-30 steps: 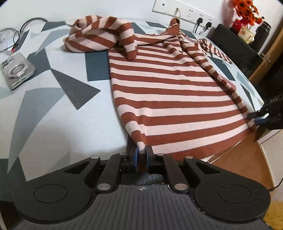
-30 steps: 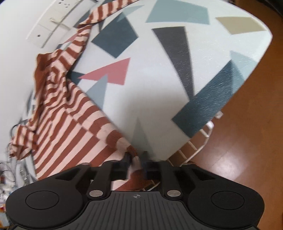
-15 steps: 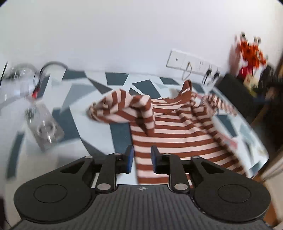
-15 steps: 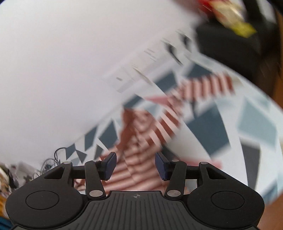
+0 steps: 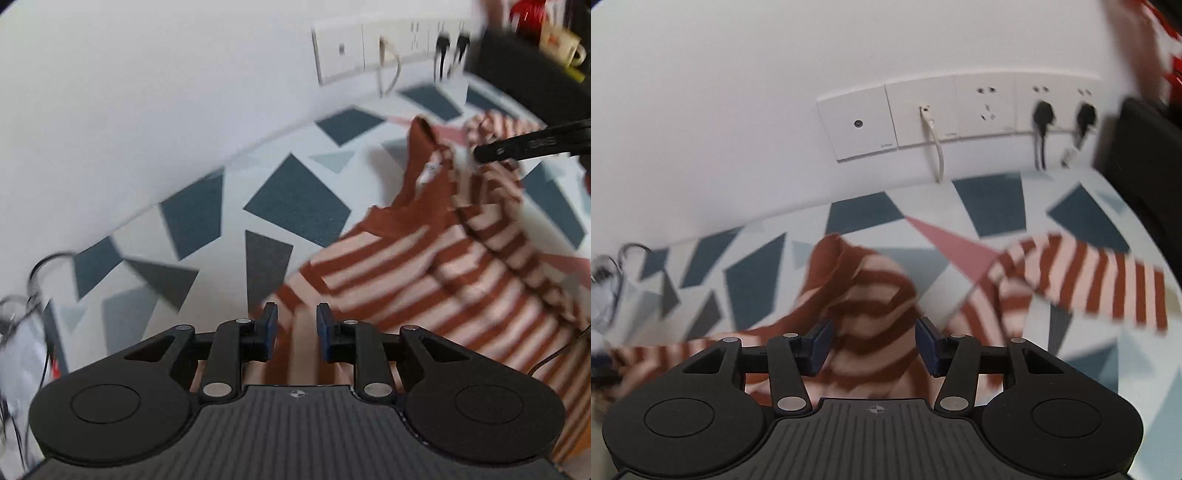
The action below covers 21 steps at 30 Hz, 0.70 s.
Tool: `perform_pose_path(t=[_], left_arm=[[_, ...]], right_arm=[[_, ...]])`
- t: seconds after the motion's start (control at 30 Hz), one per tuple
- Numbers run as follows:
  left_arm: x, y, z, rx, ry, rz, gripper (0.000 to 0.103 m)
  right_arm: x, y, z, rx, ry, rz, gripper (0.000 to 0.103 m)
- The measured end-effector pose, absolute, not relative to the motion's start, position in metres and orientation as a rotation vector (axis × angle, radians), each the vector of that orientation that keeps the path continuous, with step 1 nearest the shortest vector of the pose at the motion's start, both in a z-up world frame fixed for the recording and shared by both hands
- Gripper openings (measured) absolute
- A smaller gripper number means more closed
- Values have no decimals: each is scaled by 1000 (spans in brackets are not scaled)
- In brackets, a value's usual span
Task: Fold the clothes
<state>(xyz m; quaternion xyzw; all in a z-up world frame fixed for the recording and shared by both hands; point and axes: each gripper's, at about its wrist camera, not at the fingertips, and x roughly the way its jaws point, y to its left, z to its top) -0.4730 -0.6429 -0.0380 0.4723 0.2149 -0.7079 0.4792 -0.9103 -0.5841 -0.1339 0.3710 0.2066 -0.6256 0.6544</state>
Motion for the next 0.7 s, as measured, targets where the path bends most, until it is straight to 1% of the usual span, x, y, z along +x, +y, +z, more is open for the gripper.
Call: perform_pose_path(t=[0.1, 0.2, 0.23, 0.3, 0.33, 0.37, 0.43, 0.5, 0.63, 0.7], left_arm=[[-465, -688, -63, 1246, 608, -1750, 24], [-455, -714, -89, 1337, 794, -1772, 24], [-456, -717, -95, 1365, 819, -1791, 24], [-461, -715, -102, 1408, 774, -1850, 24], [-461, -716, -105, 1412, 776, -1869, 24], [-462, -716, -108, 1416, 777, -1888, 21], [-461, -718, -112, 1394, 789, -1917, 20], [-460, -719, -113, 1371, 784, -1913, 5], [-455, -702, -112, 1397, 658, -1926, 2], [-445, -696, -112, 1365, 622, -1894, 2]], right_arm=[[-916, -602, -149, 836, 461, -1434, 48], [-915, -616, -164, 868, 447, -1412, 48], [-913, -619, -166, 861, 464, -1406, 48], [-908, -624, -171, 833, 512, -1402, 48], [-906, -625, -171, 818, 535, -1402, 49], [-905, -628, -173, 810, 553, -1403, 49], [-901, -636, -178, 827, 571, -1416, 49], [-896, -645, -183, 856, 580, -1424, 48], [-882, -647, -186, 838, 637, -1453, 48], [-879, -646, -188, 849, 654, -1448, 45]])
